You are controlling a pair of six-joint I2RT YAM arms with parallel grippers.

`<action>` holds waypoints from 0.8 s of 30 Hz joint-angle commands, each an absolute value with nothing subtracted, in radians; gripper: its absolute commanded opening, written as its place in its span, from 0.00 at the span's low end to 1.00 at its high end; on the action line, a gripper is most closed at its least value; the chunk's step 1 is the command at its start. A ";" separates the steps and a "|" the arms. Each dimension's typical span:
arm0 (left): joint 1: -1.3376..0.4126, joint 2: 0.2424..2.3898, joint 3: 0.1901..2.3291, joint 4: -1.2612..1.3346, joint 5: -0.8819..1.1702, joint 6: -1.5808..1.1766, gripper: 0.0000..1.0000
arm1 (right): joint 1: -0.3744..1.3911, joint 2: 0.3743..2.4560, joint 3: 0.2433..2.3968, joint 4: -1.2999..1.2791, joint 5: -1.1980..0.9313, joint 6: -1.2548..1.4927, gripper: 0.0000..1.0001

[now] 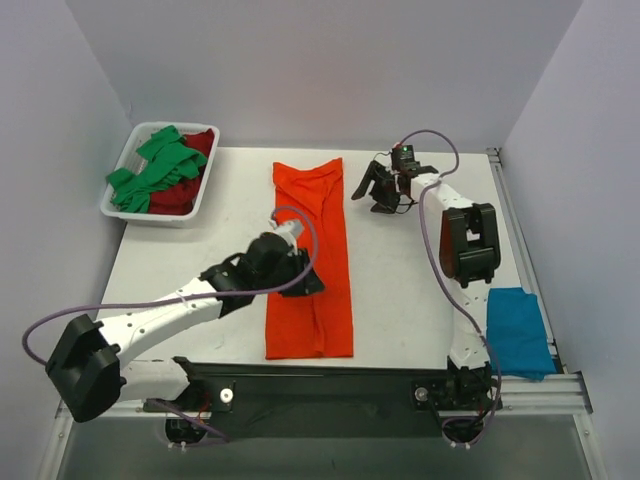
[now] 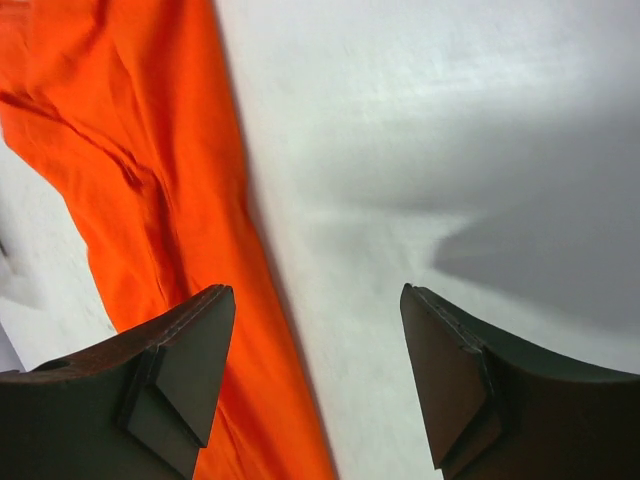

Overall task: Fold and stack the t-shirts
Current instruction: Rotate the tshirt 90 degrees

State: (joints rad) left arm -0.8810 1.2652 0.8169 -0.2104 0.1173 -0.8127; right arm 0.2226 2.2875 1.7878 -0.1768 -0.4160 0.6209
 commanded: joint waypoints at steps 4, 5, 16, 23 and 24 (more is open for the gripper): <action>-0.594 1.238 0.874 -0.224 0.123 -0.802 0.42 | 0.278 1.901 1.452 -0.253 -0.293 0.603 0.67; -0.541 1.288 0.896 -0.210 0.117 -0.783 0.42 | 0.290 1.861 1.404 -0.246 -0.272 0.604 0.67; -0.302 1.765 1.273 -0.020 0.285 -0.684 0.41 | 0.705 1.465 1.020 -0.221 -0.019 0.722 0.64; -0.292 2.060 1.488 -0.063 0.324 -0.664 0.39 | 0.917 1.520 1.081 -0.235 0.087 0.782 0.64; -0.285 2.081 1.502 -0.066 0.328 -0.664 0.39 | 0.940 1.548 1.101 -0.238 0.100 0.782 0.64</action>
